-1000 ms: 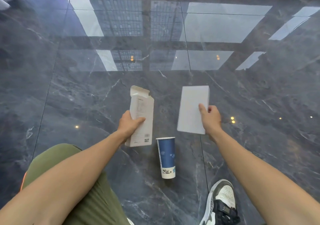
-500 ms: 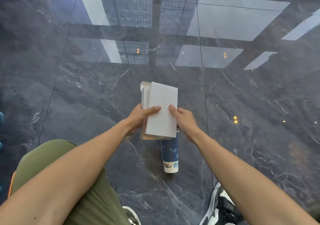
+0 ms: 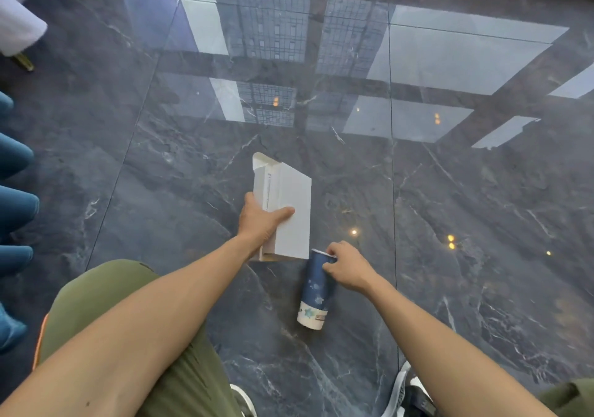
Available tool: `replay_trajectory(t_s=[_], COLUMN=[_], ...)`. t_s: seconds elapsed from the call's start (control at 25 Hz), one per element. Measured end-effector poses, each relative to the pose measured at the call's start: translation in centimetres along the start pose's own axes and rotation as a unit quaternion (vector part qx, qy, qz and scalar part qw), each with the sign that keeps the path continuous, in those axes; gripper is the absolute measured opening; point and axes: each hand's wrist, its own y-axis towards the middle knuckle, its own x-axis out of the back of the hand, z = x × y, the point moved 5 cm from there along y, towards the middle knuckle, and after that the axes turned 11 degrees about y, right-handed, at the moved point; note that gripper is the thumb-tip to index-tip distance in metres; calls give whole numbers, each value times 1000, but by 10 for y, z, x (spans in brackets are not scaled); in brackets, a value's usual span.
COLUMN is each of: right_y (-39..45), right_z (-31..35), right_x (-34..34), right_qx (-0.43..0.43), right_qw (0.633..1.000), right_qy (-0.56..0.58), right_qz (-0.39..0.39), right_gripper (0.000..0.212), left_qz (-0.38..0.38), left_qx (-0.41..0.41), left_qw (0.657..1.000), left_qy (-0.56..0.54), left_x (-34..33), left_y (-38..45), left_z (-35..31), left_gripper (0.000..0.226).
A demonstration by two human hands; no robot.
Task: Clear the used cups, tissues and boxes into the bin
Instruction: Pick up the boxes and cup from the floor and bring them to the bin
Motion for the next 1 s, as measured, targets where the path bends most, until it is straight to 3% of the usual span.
replay_trajectory(t_s=[0.12,0.28,0.56,0.8,1.0], right_y=[-14,-79,-252,-434,-536], right_z=[7,44,159,290,354], right_x=[34,89,174,222,215], right_qx=[-10,-18,-32,14,45], right_qw=[995,983,988,999,998], right_qy=[70,140,117,31,23], right_qz=[-67,-115,-93,-41,-23], right_gripper=[7,7,9,30,12], left_qz=[-16,17,60,122,99], left_qx=[-8,47,126,115,126], left_qw=[999,998,990,985,984], left_qy=[32,29,-17,-43,-73], left_x=[14,47,137,253,331], left_y=[-21,-98,-278,-438,-528], left_z=[-4,-8,-83,-152,-156], left_gripper=[70,76,76,69,65])
